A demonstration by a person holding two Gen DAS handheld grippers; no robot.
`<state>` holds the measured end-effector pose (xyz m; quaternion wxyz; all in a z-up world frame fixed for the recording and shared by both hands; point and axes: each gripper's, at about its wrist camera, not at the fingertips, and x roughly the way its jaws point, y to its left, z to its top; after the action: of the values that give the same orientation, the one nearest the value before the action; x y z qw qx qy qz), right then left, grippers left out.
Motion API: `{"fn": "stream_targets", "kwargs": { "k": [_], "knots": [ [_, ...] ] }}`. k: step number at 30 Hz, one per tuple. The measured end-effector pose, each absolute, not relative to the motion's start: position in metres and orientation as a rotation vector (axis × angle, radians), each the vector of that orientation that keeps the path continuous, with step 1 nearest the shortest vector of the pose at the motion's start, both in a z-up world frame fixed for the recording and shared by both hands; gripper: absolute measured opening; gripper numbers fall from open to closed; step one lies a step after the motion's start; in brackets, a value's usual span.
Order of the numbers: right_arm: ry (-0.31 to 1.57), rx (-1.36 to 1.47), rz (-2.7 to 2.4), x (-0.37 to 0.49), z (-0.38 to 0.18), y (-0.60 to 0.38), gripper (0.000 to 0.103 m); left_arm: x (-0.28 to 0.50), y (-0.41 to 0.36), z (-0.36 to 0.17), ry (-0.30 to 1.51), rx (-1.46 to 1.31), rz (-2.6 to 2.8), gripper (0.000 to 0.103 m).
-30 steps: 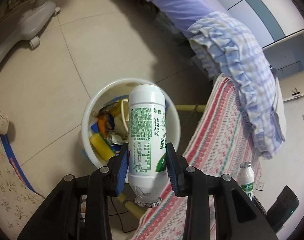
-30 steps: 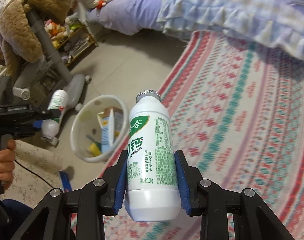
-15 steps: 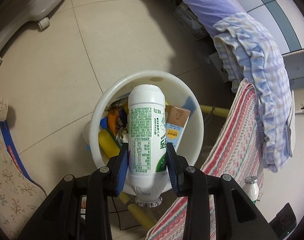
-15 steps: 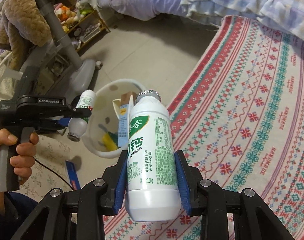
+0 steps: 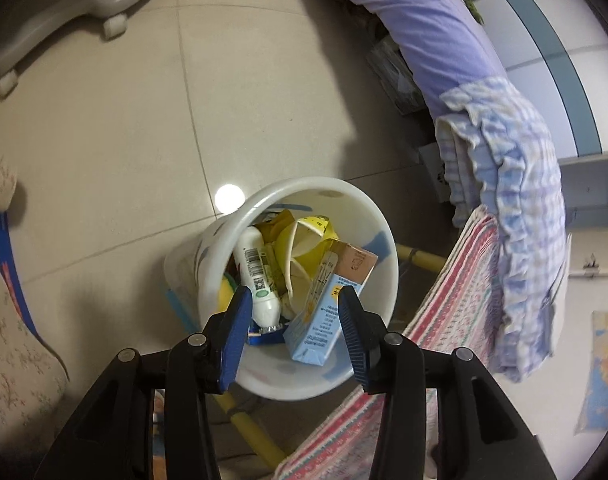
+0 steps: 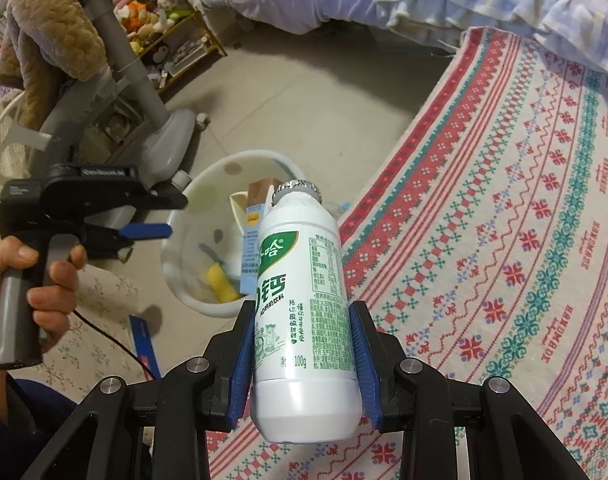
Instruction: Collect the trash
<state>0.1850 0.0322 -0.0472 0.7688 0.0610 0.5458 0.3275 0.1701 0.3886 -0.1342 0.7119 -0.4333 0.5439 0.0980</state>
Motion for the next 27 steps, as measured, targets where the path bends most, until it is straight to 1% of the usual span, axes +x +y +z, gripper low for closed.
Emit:
{"fn": "stream_targets", "kwargs": {
  "k": [6, 10, 17, 23, 27],
  "knots": [
    [1.187, 0.103, 0.734, 0.180, -0.050, 0.047, 0.040, 0.155, 0.398, -0.107, 1.146, -0.959, 0.236, 0.047],
    [1.193, 0.095, 0.764, 0.180, -0.052, 0.068, 0.040, 0.149, 0.404, -0.104, 1.157, -0.969, 0.258, 0.051],
    [1.216, 0.037, 0.816, 0.181, -0.062, 0.129, 0.040, 0.142, 0.420, -0.111, 1.188, -1.031, 0.266, 0.051],
    [1.228, -0.047, 0.835, 0.192, -0.074, 0.189, 0.040, 0.140, 0.426, -0.104, 1.173, -1.058, 0.262, 0.051],
    [1.269, -0.131, 0.769, 0.201, -0.100, 0.234, 0.043, 0.138, 0.431, -0.098, 1.151, -1.079, 0.252, 0.051]
  ]
}}
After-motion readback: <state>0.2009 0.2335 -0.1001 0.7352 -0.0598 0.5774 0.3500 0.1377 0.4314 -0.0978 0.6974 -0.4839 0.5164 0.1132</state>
